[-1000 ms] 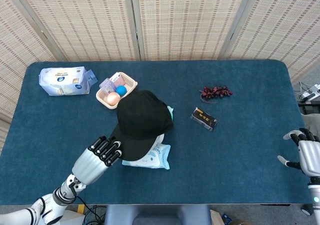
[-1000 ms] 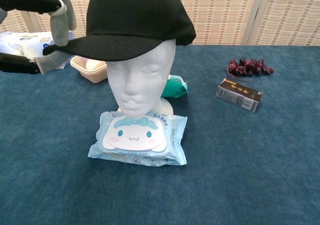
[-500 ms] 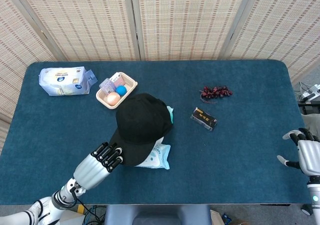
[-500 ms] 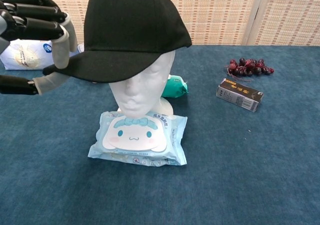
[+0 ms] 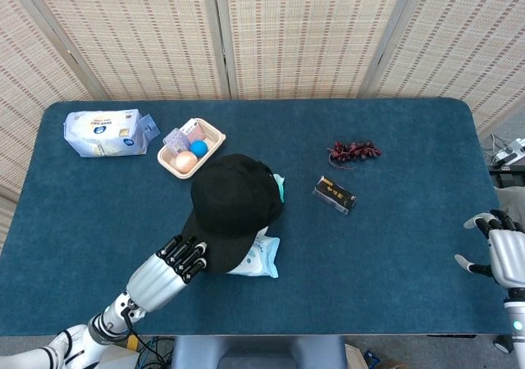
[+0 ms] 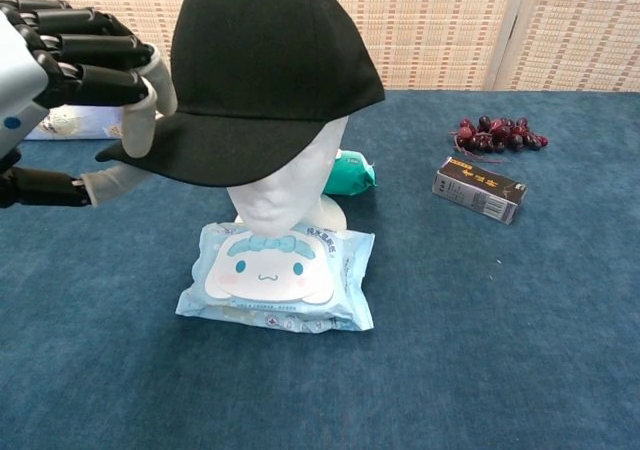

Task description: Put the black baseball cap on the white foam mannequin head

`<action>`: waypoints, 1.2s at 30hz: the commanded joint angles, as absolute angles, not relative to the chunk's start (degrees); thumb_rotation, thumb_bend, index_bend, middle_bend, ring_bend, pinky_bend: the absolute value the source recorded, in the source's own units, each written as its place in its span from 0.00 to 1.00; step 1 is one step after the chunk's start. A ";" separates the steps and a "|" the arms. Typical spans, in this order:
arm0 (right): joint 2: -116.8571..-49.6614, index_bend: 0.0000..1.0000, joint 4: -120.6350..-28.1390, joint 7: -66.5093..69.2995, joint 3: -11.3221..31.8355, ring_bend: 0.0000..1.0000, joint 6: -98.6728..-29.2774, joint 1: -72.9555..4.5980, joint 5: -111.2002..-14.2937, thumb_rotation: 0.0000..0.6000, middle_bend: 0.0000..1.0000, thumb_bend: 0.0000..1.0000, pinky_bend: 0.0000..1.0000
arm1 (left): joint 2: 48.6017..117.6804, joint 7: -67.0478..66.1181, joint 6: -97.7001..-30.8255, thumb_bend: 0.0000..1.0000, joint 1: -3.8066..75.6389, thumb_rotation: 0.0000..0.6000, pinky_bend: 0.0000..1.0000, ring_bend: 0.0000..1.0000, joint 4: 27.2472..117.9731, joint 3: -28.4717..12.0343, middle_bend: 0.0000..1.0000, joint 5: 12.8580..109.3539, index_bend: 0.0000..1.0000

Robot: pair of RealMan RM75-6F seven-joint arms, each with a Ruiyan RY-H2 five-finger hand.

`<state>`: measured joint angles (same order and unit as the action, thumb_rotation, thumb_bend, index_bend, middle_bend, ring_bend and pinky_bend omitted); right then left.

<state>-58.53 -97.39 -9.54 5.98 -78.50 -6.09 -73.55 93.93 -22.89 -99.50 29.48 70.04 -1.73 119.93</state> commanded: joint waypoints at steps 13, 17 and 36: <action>-58.57 0.39 -97.31 -9.75 5.93 0.17 -78.31 -6.17 -73.36 1.00 0.32 0.05 0.28 | 94.25 -24.45 -97.27 0.59 30.56 1.00 0.48 0.38 71.24 -2.52 0.45 119.48 0.40; -58.55 0.39 -97.31 -9.61 5.96 0.17 -78.39 -6.16 -73.41 1.00 0.32 0.05 0.28 | 94.29 -24.82 -97.10 0.59 30.44 1.00 0.48 0.38 71.28 -2.15 0.45 119.69 0.40; -58.56 0.39 -97.34 -9.90 5.96 0.17 -78.18 -6.25 -73.02 1.00 0.32 0.05 0.28 | 92.05 -26.94 -97.78 0.33 26.65 1.00 0.47 0.36 73.33 0.04 0.41 118.96 0.32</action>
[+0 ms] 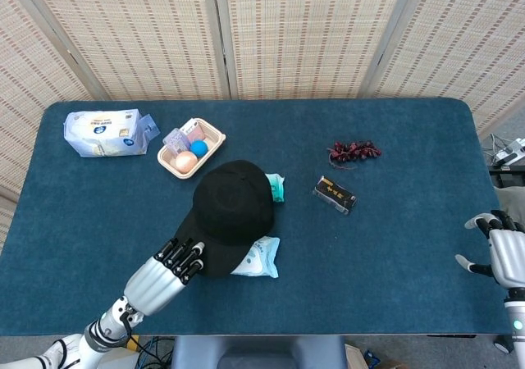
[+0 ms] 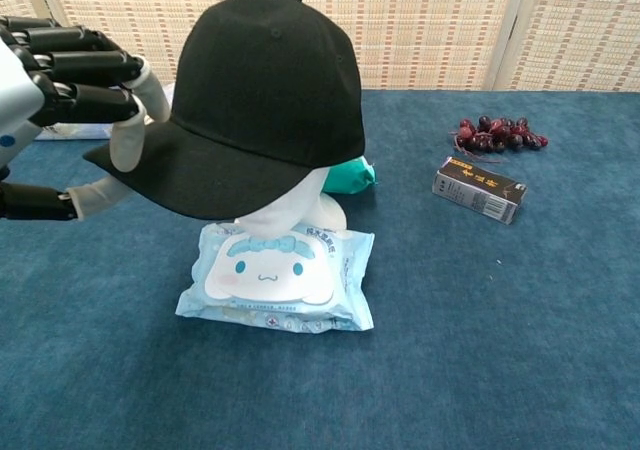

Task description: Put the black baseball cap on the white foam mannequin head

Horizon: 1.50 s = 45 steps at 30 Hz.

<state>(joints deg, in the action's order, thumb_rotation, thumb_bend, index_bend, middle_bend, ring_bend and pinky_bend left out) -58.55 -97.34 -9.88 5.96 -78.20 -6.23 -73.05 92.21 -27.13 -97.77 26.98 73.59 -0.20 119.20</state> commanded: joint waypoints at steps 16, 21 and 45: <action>-58.61 0.39 -97.30 -9.96 6.08 0.17 -78.27 -6.26 -72.79 1.00 0.32 0.05 0.28 | 93.67 -24.27 -98.28 0.12 25.01 1.00 0.44 0.33 70.87 0.46 0.34 117.54 0.22; -58.63 0.39 -97.30 -10.08 6.02 0.17 -78.22 -6.28 -72.81 1.00 0.32 0.05 0.28 | 93.43 -23.98 -98.20 0.08 24.21 1.00 0.43 0.30 71.10 0.75 0.30 116.82 0.19; -58.95 0.39 -97.21 -10.98 5.96 0.17 -78.24 -6.38 -72.62 1.00 0.32 0.05 0.28 | 86.86 -24.35 -98.68 0.00 17.11 1.00 0.35 0.19 77.03 2.46 0.15 111.52 0.05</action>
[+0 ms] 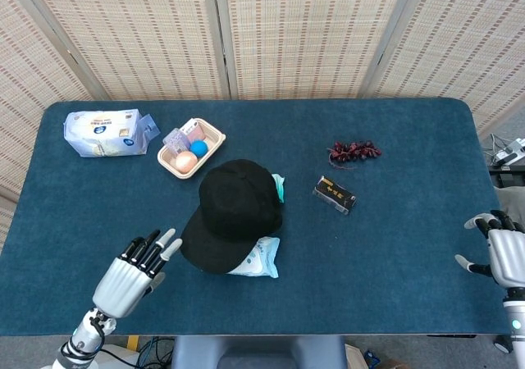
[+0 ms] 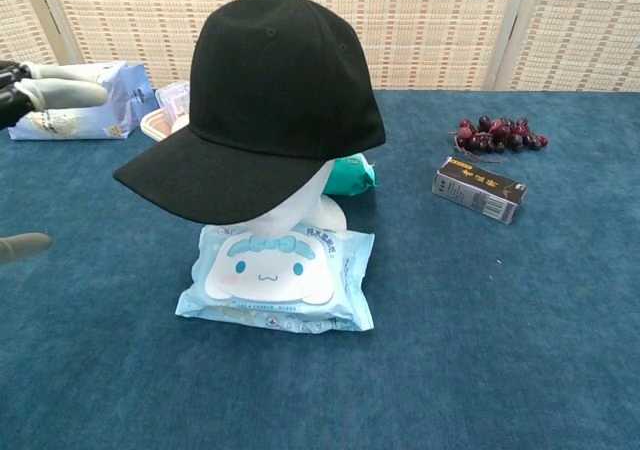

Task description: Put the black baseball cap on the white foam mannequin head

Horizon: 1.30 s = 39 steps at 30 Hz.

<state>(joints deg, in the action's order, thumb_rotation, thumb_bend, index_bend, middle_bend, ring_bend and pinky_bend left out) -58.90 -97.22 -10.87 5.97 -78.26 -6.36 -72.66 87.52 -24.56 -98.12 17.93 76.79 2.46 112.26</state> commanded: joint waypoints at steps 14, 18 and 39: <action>-59.31 0.39 -97.09 -11.70 5.92 0.17 -77.99 -6.63 -72.52 1.00 0.32 0.05 0.28 | 82.91 -19.90 -100.85 0.00 11.34 1.00 0.34 0.19 74.89 0.49 0.15 103.11 0.05; -59.48 0.39 -97.00 -12.11 5.88 0.17 -77.61 -6.85 -72.34 1.00 0.32 0.05 0.28 | 81.69 -19.03 -100.32 0.00 10.29 1.00 0.34 0.19 74.66 0.06 0.15 101.05 0.05; -60.62 0.39 -96.49 -14.60 5.56 0.17 -76.61 -7.52 -71.30 1.00 0.32 0.05 0.28 | 75.60 -13.09 -94.39 0.00 6.33 1.00 0.42 0.24 77.41 -3.31 0.25 88.15 0.12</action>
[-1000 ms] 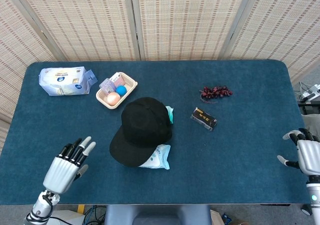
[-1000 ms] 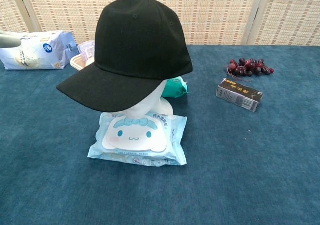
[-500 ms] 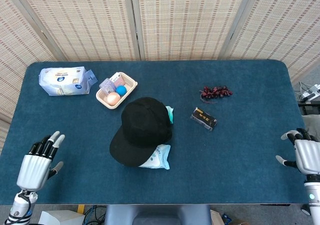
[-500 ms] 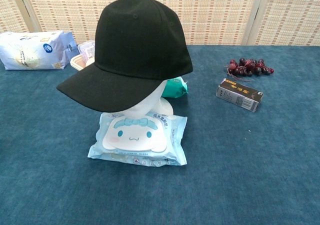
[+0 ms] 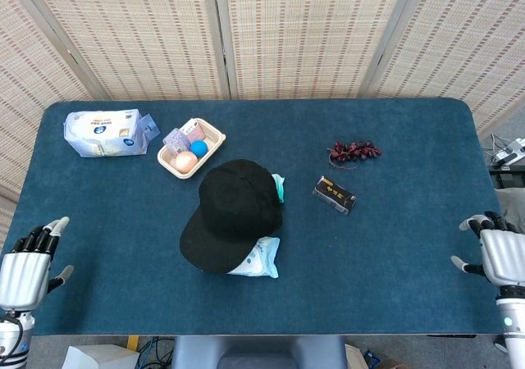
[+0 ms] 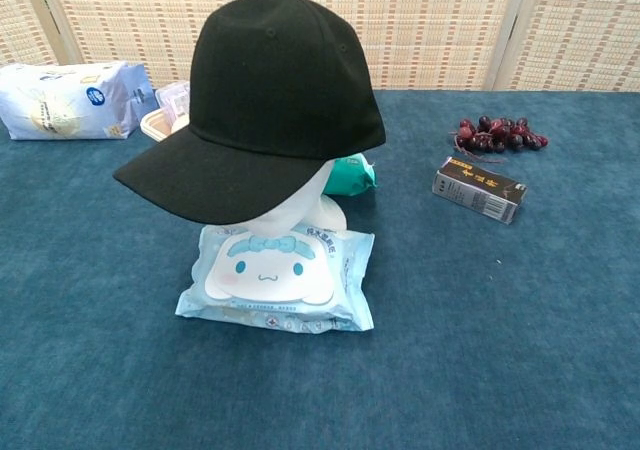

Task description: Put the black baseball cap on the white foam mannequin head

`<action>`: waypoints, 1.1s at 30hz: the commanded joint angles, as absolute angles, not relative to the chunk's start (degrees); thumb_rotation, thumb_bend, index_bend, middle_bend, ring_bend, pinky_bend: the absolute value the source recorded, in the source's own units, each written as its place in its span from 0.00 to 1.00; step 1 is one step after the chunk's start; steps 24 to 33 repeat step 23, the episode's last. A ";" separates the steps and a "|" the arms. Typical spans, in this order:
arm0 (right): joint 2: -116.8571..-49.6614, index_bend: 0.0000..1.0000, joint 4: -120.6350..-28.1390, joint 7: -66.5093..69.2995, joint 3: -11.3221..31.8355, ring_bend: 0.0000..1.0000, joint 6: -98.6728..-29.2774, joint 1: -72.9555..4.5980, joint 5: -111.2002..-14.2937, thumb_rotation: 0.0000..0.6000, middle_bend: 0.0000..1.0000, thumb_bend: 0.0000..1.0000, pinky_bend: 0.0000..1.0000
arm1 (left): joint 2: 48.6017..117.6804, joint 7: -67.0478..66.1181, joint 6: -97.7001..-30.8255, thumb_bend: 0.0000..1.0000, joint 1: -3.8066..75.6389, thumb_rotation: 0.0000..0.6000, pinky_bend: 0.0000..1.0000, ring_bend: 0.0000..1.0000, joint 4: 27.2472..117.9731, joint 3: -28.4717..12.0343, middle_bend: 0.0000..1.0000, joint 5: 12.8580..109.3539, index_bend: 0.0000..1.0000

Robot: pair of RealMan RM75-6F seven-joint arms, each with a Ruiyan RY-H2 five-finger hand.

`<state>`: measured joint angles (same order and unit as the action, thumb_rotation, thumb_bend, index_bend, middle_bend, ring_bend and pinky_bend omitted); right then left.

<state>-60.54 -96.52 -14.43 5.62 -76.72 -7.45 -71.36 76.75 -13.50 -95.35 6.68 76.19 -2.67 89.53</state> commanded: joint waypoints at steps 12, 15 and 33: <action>-59.85 0.39 -97.83 -15.24 5.40 0.17 -75.21 -7.92 -70.05 1.00 0.32 0.05 0.28 | 72.31 -15.08 -89.86 0.12 5.21 1.00 0.43 0.26 81.70 -5.16 0.26 80.77 0.15; -59.70 0.39 -97.70 -14.84 5.27 0.17 -74.79 -8.12 -70.39 1.00 0.32 0.05 0.28 | 72.12 -15.49 -89.84 0.18 4.98 1.00 0.43 0.26 82.15 -5.63 0.27 79.87 0.15; -59.43 0.39 -97.18 -14.14 5.37 0.17 -73.13 -8.90 -69.65 1.00 0.32 0.05 0.28 | 72.41 -16.14 -88.47 0.22 4.94 1.00 0.44 0.26 82.40 -5.85 0.27 78.45 0.15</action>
